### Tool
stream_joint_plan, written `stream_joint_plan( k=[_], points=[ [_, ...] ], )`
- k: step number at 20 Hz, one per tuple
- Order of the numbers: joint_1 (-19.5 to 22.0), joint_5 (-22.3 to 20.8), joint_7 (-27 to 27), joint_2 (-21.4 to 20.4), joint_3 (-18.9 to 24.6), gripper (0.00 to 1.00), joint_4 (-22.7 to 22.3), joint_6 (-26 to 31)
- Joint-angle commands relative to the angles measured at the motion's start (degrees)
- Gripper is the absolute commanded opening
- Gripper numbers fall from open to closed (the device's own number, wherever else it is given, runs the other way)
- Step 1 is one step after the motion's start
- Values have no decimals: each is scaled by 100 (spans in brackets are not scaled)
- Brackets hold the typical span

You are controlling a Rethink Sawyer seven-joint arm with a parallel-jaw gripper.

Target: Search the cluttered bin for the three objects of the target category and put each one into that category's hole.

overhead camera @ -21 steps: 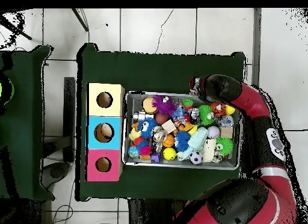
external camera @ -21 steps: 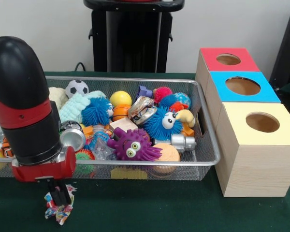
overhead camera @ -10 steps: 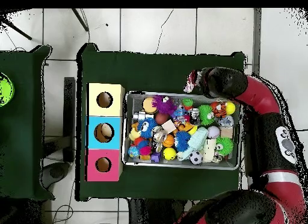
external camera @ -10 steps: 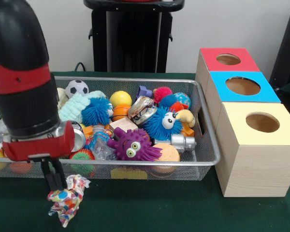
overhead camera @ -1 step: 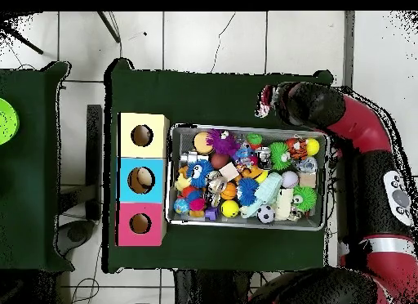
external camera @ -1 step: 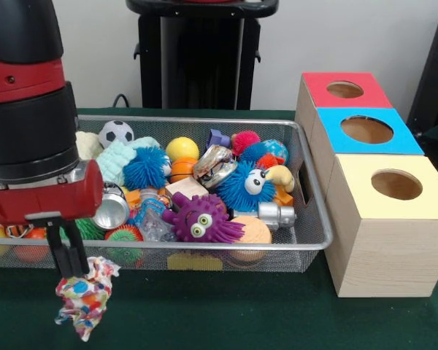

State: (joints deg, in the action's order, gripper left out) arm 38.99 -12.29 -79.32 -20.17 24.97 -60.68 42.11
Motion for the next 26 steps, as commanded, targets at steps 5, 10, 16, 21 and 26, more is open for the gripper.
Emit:
stream_joint_plan(
  k=[5,10,16,21,26],
  points=[
    [-39,84,-538,-13,-157,0,-443,230],
    [-74,131,-858,-473,-369,0,-986,232],
    [-183,221,-1037,-902,-611,0,-1245,455],
    [-268,312,-1090,-1127,-785,0,-1386,519],
    [-331,441,-1098,-1255,-923,0,-1521,500]
  ],
)
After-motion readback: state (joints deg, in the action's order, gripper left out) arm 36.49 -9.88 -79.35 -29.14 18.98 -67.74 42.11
